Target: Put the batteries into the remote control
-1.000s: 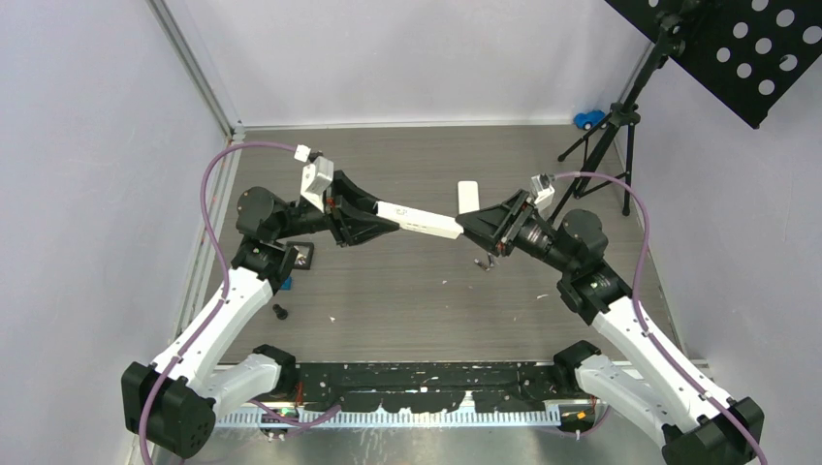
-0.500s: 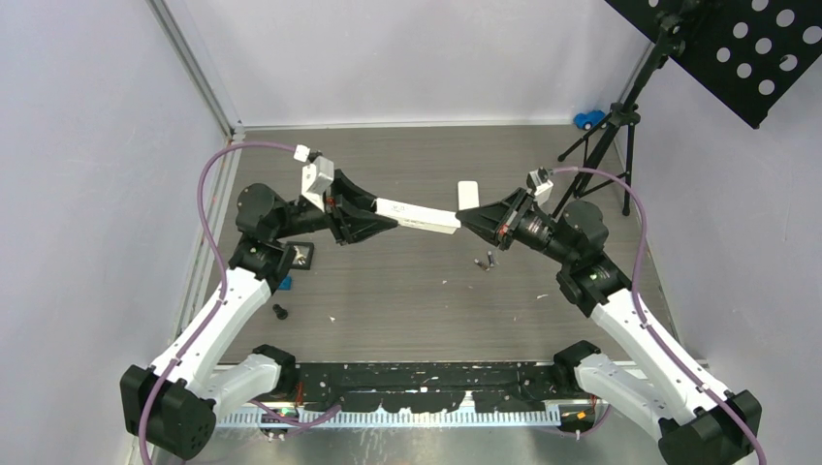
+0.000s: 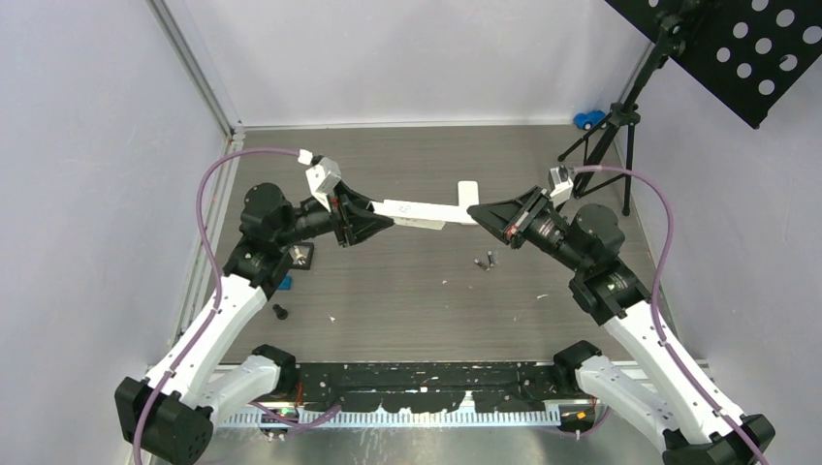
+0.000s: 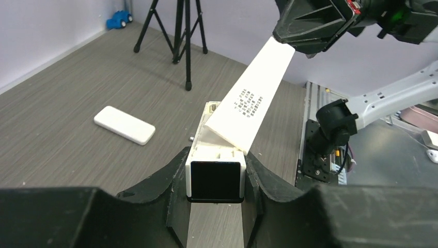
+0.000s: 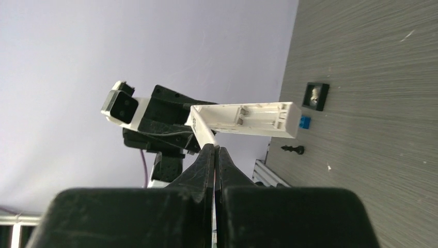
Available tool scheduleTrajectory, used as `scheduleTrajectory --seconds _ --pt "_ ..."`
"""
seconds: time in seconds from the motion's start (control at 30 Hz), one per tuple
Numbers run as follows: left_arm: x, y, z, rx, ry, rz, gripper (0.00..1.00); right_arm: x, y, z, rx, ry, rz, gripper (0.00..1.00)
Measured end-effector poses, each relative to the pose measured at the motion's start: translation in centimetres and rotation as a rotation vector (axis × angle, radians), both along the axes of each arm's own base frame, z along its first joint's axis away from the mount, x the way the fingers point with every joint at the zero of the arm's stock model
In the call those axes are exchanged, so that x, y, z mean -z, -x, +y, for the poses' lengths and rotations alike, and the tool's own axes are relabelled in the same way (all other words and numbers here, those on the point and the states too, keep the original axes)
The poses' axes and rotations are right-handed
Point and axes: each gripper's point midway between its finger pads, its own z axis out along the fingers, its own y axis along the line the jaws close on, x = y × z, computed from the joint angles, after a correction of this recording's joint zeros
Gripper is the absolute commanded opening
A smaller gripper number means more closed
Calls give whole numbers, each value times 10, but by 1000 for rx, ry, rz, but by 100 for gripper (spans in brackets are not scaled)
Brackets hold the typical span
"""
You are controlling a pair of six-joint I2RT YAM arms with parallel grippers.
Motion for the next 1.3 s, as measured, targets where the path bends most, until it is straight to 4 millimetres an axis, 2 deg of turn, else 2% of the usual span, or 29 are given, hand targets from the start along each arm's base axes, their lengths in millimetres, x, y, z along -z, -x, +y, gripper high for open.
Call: scheduleTrajectory --seconds 0.27,0.47,0.63,0.7,0.83,0.93,0.97,1.0,1.13,1.17,1.3 --pt "9 -8 14 -136 -27 34 0 14 -12 -30 203 50 20 0" --pt "18 -32 41 -374 -59 76 0 57 -24 -52 348 140 118 0" --pt "22 -47 59 -516 -74 86 0 122 -28 -52 347 241 248 0" --pt "21 -49 62 -539 -71 84 0 156 -27 -48 322 283 315 0" --pt "18 -48 60 -530 -47 89 0 224 -16 -48 283 381 445 0" --pt "15 -45 54 -494 -26 90 0 257 -7 -49 263 422 503 1" --pt "13 -44 51 -474 -18 88 0 267 -4 -49 255 434 523 4" --pt "11 -42 48 -453 -10 84 0 274 -2 -49 247 443 539 10" --pt "6 -36 35 -367 17 79 0 285 2 -48 220 468 554 55" --pt "5 -35 33 -350 22 77 0 285 3 -48 218 476 549 63" --pt "0 -26 23 -265 43 67 0 283 7 -55 216 535 539 76"
